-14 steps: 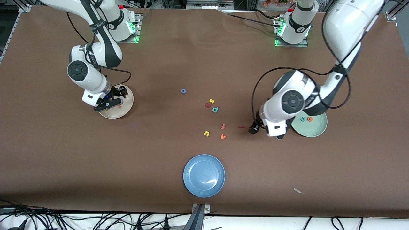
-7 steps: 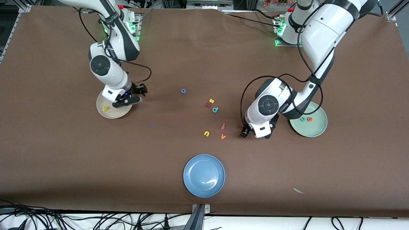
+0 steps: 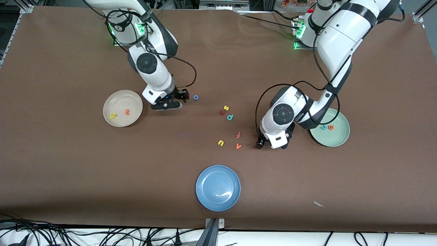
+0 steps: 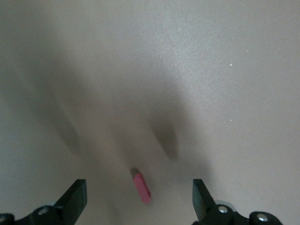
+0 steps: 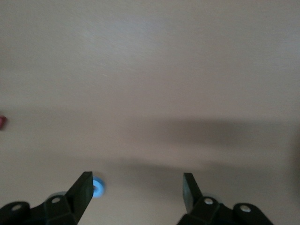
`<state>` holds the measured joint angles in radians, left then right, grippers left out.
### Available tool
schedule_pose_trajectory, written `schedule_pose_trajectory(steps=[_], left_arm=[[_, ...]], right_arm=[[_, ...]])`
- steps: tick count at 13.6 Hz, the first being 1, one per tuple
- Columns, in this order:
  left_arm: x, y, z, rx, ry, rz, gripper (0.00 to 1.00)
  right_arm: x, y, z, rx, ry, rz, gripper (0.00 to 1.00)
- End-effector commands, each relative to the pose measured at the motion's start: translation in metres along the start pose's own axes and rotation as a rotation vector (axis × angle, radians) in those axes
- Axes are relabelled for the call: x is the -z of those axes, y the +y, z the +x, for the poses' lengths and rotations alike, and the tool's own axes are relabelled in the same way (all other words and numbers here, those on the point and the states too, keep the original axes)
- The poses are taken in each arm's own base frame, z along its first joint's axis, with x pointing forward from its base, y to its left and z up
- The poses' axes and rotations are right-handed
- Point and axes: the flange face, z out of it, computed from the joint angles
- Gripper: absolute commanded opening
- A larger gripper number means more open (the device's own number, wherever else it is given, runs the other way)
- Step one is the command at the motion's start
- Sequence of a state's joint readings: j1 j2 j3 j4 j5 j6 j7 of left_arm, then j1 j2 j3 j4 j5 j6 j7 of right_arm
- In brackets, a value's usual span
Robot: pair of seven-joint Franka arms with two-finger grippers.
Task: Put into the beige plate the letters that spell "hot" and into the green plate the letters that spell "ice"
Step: 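Grasp the bar with the left gripper while the right gripper grasps the ring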
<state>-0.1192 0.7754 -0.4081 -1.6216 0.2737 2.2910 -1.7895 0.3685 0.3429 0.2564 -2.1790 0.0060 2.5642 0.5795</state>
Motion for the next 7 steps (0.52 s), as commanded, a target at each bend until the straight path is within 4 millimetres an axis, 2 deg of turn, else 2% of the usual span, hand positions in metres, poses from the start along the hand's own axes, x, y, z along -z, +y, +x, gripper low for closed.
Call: schedule_pose_trajectory(steps=[1, 3, 4, 5, 6, 7], left_arm=[[-0.009, 0.010, -0.003, 0.019, 0.008, -0.006, 0.99], [-0.018, 0.010, -0.013, 0.007, 0.004, 0.003, 0.99], [-0.024, 0.010, -0.008, 0.007, 0.016, 0.007, 0.97], [-0.026, 0.010, -0.011, -0.003, 0.025, 0.008, 0.89], [-0.026, 0.010, -0.015, -0.008, 0.025, 0.007, 0.75], [-0.027, 0.010, -0.014, -0.006, 0.025, 0.009, 0.65]], right_arm=[[-0.024, -0.031, -0.007, -0.041, 0.014, 0.036, 0.86], [-0.031, -0.040, -0.016, -0.033, 0.003, 0.033, 0.86], [-0.035, -0.048, -0.025, -0.024, -0.005, 0.029, 0.86], [-0.037, -0.055, -0.032, -0.021, -0.009, 0.028, 0.86], [-0.041, -0.058, -0.037, -0.025, -0.014, 0.023, 0.86], [-0.044, -0.059, -0.040, -0.019, -0.020, 0.018, 0.86]])
